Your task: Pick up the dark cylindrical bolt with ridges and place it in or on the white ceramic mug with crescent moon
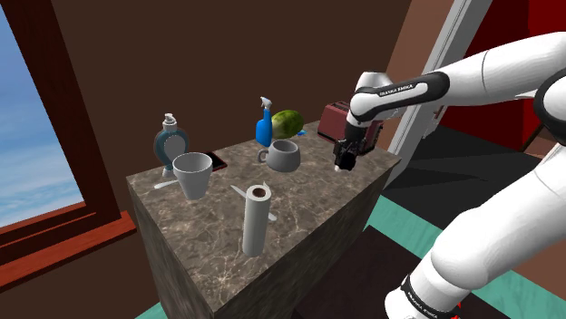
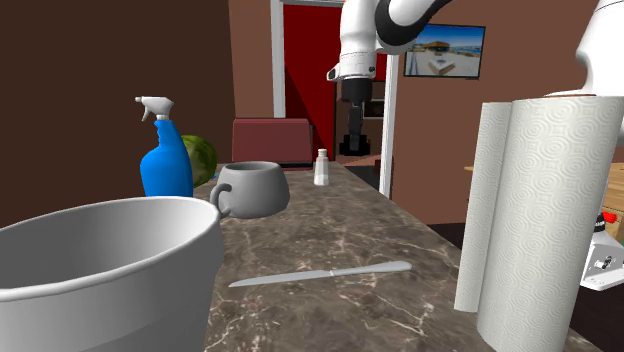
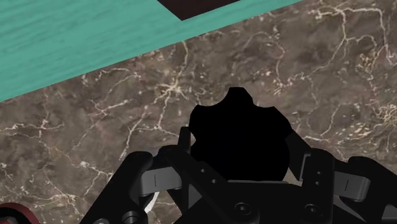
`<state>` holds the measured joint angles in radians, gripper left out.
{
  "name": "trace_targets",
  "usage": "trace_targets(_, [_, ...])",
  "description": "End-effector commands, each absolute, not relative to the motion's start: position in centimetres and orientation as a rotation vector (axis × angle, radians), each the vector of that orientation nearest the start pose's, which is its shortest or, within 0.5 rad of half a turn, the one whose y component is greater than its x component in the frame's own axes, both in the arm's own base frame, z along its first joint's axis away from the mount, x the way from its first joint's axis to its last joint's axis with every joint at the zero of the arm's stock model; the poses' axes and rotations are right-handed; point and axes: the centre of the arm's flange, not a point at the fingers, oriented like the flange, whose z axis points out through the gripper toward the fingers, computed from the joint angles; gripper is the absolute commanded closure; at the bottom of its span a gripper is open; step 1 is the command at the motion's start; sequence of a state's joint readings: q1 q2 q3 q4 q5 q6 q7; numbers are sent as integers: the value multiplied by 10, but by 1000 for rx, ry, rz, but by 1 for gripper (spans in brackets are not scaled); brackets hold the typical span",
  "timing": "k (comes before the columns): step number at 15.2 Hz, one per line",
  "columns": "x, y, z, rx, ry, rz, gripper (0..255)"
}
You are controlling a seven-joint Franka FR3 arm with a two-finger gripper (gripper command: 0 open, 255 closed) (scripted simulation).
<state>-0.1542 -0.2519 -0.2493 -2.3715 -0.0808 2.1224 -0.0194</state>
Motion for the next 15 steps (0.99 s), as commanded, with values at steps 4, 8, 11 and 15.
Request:
trace_targets(4, [423,-186,446,-3104,523,8,255])
trace_targets(8, [423,-186,467,-3104,523,8,255])
trace_targets(11, [423,-186,479,-3104,523,8,255])
trace_targets(15, [472,-168,478,-3104,523,8,255])
